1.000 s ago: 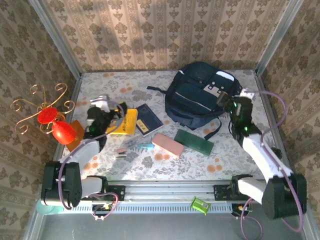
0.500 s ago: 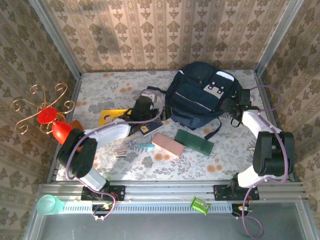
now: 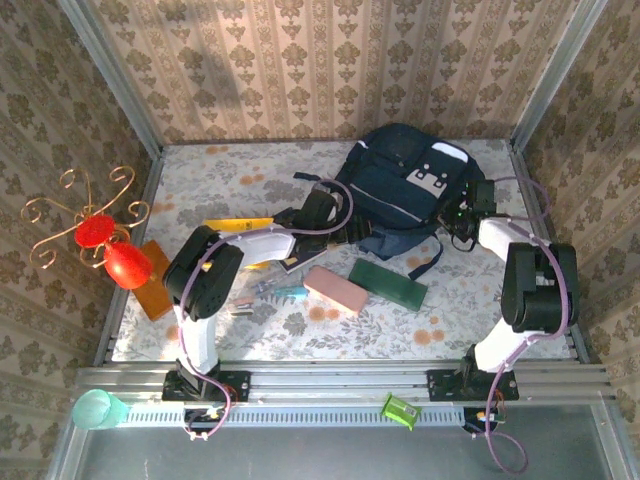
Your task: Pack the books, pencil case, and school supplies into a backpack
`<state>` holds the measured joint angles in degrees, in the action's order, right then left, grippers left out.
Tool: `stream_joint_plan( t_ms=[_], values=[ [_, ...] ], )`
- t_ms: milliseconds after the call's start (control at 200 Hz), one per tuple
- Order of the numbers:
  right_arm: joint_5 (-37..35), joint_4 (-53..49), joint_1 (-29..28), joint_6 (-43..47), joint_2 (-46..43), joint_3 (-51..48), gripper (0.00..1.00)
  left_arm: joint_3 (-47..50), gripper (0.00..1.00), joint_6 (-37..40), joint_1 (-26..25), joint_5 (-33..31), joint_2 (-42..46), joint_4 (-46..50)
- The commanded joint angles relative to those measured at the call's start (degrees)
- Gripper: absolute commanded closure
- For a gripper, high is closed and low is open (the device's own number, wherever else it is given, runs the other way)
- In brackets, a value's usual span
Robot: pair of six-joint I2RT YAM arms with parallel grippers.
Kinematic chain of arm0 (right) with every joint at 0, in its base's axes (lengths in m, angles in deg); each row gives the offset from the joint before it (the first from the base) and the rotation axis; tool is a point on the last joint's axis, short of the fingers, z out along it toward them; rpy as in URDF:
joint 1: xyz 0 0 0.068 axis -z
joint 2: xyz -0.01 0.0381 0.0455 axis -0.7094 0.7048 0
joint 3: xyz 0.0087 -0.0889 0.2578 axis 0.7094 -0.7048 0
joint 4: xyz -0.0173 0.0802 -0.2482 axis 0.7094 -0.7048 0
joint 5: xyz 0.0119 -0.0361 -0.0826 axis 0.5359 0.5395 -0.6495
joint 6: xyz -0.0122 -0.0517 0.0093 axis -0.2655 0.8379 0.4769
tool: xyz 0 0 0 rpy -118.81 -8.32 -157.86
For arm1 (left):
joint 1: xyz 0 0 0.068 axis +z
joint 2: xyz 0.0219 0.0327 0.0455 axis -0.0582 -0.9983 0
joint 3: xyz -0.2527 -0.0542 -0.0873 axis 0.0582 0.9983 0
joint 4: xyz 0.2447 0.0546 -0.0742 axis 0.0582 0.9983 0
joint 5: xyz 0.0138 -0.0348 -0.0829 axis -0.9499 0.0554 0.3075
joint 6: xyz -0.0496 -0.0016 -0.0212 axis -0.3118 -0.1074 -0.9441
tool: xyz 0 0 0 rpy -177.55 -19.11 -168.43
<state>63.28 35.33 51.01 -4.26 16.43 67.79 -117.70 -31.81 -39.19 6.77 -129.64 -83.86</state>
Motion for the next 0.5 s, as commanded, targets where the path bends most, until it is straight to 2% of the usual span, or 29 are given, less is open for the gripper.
stream_joint_plan(
  t_ms=[0, 170, 260, 385, 495],
  values=[
    [5.5, 10.0, -1.7, -9.5, -6.1, -3.9, 0.92, -0.9, 0.00, -4.8, -0.6, 3.6, -1.2, -3.8],
    [3.0, 14.6, -6.1, -16.2, -11.6, -6.4, 0.93, -3.2, 0.06, -5.6, -0.4, 5.1, -3.2, -4.3],
    [1.3, 15.1, -8.6, -17.3, -13.8, -6.8, 0.93, -3.2, 0.17, -4.4, 0.3, 4.8, -2.3, -4.1],
    [1.0, 13.4, -11.7, -15.9, -15.8, -6.6, 0.92, -2.0, 0.45, -1.9, 2.6, 5.6, 0.6, -4.8],
    [3.5, 9.4, -11.5, -11.5, -16.3, -6.2, 0.89, -1.1, 0.76, 2.4, 5.8, 11.8, 4.0, -4.9]
  ],
)
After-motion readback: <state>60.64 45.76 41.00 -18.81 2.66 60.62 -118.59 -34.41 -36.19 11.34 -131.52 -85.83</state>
